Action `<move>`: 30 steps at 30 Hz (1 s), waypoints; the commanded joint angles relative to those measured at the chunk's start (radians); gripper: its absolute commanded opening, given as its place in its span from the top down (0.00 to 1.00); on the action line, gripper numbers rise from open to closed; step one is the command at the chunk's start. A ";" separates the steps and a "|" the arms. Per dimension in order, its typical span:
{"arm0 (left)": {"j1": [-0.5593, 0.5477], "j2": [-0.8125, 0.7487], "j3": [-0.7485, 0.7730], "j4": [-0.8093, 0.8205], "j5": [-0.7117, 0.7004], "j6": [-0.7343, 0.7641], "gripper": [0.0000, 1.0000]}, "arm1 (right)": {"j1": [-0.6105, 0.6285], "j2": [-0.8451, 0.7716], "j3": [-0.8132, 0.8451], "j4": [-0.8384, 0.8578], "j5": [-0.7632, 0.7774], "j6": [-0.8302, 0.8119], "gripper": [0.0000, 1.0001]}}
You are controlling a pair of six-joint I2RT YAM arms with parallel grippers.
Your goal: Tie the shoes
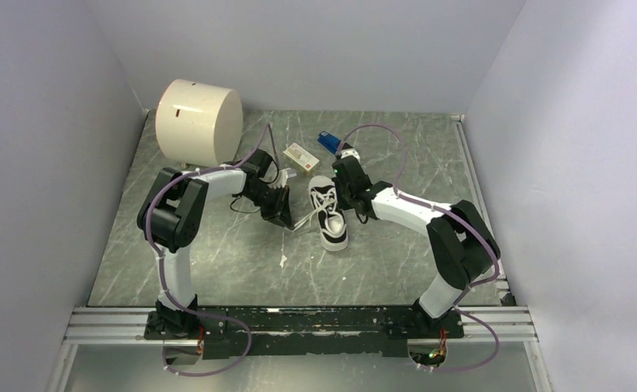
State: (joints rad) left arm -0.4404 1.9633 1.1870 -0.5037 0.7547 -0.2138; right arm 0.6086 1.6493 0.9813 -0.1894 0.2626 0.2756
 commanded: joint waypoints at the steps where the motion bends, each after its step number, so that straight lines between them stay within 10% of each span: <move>1: -0.004 0.025 0.019 -0.052 -0.023 0.021 0.95 | -0.023 0.022 0.021 0.030 -0.011 -0.042 1.00; 4: -0.005 0.020 0.024 -0.042 0.001 0.023 0.95 | -0.133 0.030 0.083 -0.066 -0.307 -0.036 1.00; 11: -0.006 0.012 0.023 -0.008 0.052 0.021 0.95 | -0.349 -0.084 -0.025 -0.053 -0.776 -0.061 0.38; 17: -0.009 0.006 0.024 0.016 0.084 0.006 0.95 | -0.430 0.005 -0.085 0.106 -1.115 0.060 0.28; 23: -0.012 -0.015 0.019 0.037 0.098 0.003 0.95 | -0.379 0.037 -0.019 0.088 -1.088 0.063 0.34; 30: -0.014 -0.006 0.043 0.047 0.073 -0.010 0.95 | -0.152 -0.044 0.116 -0.191 -0.587 0.101 0.36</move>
State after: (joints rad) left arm -0.4477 1.9747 1.1908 -0.4759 0.8234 -0.2169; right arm 0.3386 1.6577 1.0218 -0.2333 -0.6170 0.3351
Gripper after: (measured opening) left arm 0.055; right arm 0.638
